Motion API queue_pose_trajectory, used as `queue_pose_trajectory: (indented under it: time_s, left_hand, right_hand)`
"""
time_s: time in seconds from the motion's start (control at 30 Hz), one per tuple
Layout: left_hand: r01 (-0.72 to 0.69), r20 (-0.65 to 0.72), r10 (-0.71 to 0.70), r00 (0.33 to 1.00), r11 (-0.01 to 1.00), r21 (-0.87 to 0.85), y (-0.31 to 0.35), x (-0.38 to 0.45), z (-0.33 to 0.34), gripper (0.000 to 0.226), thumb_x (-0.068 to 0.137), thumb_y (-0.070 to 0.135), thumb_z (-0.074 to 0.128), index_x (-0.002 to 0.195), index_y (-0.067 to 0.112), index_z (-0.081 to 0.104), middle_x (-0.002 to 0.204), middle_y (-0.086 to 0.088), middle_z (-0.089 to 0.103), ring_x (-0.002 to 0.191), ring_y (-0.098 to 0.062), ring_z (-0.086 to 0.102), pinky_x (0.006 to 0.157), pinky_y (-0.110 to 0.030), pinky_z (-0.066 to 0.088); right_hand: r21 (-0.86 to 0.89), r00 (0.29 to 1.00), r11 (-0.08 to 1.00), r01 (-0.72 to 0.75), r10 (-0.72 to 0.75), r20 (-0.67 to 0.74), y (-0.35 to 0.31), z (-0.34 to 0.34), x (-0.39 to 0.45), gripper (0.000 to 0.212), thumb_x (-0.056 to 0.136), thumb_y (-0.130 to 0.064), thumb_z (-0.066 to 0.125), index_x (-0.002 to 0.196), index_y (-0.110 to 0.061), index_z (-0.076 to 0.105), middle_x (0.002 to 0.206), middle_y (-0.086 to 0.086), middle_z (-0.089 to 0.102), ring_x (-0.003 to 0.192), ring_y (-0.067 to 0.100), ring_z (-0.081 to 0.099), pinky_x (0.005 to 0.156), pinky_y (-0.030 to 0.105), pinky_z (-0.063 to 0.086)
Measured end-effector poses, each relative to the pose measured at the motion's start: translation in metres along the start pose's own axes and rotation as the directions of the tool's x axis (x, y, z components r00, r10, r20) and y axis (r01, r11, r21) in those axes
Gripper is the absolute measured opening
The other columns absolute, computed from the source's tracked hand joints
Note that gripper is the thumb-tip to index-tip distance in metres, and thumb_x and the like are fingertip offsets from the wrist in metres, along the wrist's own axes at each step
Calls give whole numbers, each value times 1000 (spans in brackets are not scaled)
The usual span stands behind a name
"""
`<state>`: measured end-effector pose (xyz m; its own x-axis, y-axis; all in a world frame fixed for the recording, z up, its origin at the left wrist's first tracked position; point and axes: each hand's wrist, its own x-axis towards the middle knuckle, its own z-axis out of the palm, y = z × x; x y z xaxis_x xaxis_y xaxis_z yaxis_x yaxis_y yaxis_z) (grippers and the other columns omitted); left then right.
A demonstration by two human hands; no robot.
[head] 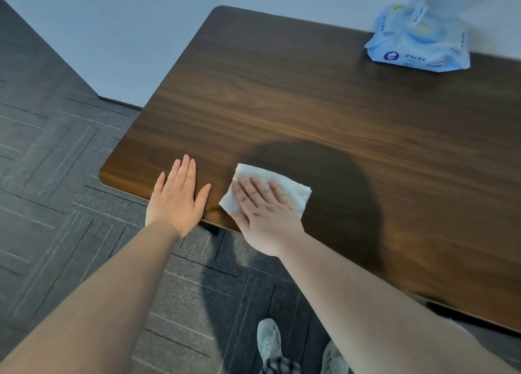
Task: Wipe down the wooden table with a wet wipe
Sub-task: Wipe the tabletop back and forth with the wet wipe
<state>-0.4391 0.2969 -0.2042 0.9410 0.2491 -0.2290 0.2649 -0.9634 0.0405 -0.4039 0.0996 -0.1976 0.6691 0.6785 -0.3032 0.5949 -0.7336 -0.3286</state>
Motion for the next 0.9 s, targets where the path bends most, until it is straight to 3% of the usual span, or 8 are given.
queue_pose_trajectory:
  time_s: [0.13, 0.4, 0.7, 0.9]
  left_hand:
    - [-10, 34, 9, 999, 1000, 28, 18, -2, -8, 70, 92, 53, 3, 150, 14, -2, 159, 0, -6, 146, -14, -5, 118, -39, 3]
    - [-335, 79, 332, 940, 942, 30, 141, -2, -14, 76, 86, 59, -1, 149, 17, -2, 159, 2, -7, 145, -14, -8, 117, -37, 0]
    - [-609, 113, 604, 789, 792, 23, 304, -9, -7, 74, 88, 60, 3, 149, 19, -3, 158, 4, -8, 145, -12, -10, 118, -35, -3]
    - [-752, 162, 736, 657, 655, 77, 402, -34, 8, 86, 75, 72, -16, 145, 23, -13, 152, 8, -20, 139, -8, -20, 116, -36, -8]
  right_hand:
    - [-5, 997, 997, -80, 80, -19, 32, -1, -38, 59, 97, -51, 1, 148, -27, -16, 157, -9, -19, 142, 9, -24, 116, 37, -17]
    - [23, 931, 935, -353, 354, -88, 130, -3, -140, 59, 90, -55, -7, 140, -31, -27, 153, -10, -27, 141, 12, -26, 113, 36, -19]
    - [169, 698, 711, -682, 703, -140, 238, 2, -272, 56, 87, -55, -10, 136, -34, -29, 146, -15, -30, 136, 5, -27, 113, 33, -19]
    - [259, 508, 522, -813, 852, -125, 301, 10, -358, 55, 95, -49, 1, 142, -32, -22, 157, -11, -18, 143, 7, -19, 115, 32, -16]
